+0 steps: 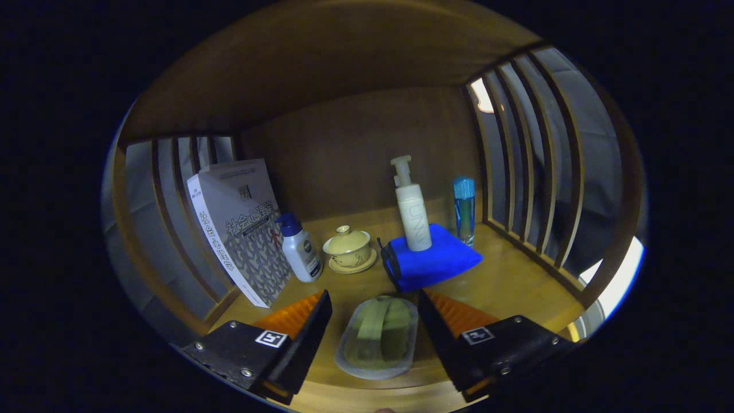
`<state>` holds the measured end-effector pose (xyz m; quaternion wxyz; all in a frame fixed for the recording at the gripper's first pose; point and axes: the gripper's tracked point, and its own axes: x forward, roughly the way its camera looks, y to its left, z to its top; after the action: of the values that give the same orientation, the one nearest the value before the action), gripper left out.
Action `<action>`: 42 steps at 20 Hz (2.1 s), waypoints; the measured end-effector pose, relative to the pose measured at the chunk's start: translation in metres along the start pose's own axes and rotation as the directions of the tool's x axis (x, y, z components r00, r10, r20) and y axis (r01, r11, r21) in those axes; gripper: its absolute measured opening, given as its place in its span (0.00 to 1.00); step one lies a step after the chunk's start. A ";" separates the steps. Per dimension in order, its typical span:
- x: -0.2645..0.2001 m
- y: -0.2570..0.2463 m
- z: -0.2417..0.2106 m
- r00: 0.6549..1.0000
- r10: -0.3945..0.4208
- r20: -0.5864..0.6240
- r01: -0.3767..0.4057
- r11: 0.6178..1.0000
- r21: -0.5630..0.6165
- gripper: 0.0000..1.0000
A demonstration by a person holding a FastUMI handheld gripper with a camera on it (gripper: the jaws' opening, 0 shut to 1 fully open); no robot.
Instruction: Pull open the drawer, take out the items inside it, and place them on the countertop above the cabinet.
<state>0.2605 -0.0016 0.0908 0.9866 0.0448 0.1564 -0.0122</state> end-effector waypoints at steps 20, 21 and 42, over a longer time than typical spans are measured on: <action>-0.166 0.018 -0.021 0.955 0.048 0.294 -0.024 0.996 -0.082 0.95; -0.173 0.019 -0.025 0.952 0.052 0.302 -0.028 0.996 -0.083 0.95; -0.252 0.030 -0.142 0.930 0.092 0.355 -0.044 0.989 -0.141 0.95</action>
<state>-0.0211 0.0439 0.0370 0.9992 -0.0174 -0.0282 0.0243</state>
